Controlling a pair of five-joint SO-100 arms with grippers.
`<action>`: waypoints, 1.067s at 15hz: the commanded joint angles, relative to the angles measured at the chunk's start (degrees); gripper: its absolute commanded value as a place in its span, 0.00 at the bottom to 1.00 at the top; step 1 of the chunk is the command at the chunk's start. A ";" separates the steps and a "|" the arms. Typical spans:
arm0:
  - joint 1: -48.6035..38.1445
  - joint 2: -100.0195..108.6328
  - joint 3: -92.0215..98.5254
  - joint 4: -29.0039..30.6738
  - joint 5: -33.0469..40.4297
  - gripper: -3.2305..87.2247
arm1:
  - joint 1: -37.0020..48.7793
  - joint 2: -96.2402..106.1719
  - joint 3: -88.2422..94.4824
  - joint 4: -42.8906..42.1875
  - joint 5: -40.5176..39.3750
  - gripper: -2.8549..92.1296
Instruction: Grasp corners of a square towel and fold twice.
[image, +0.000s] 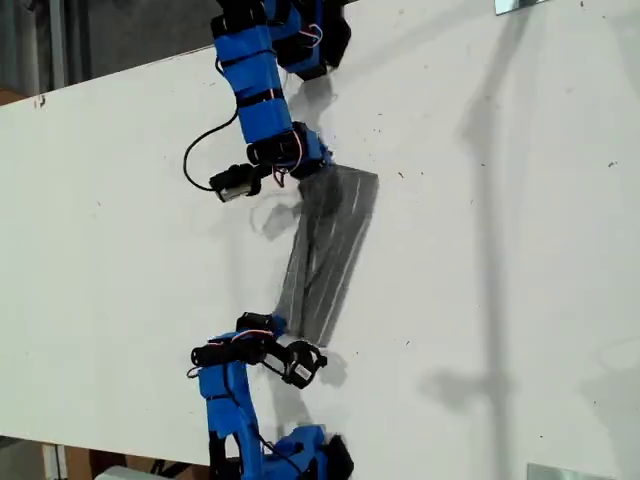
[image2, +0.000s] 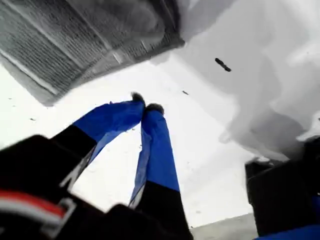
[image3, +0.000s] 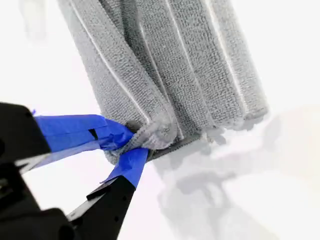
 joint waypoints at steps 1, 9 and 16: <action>0.62 3.16 2.02 1.23 2.29 0.03 | -4.22 -2.64 -7.65 3.69 0.79 0.03; 1.32 0.00 4.13 -2.11 4.04 0.18 | 1.23 -16.79 -20.74 5.89 -5.54 0.35; -2.02 13.27 0.62 8.00 2.99 0.37 | 0.44 -16.17 -15.38 -2.29 -3.87 0.53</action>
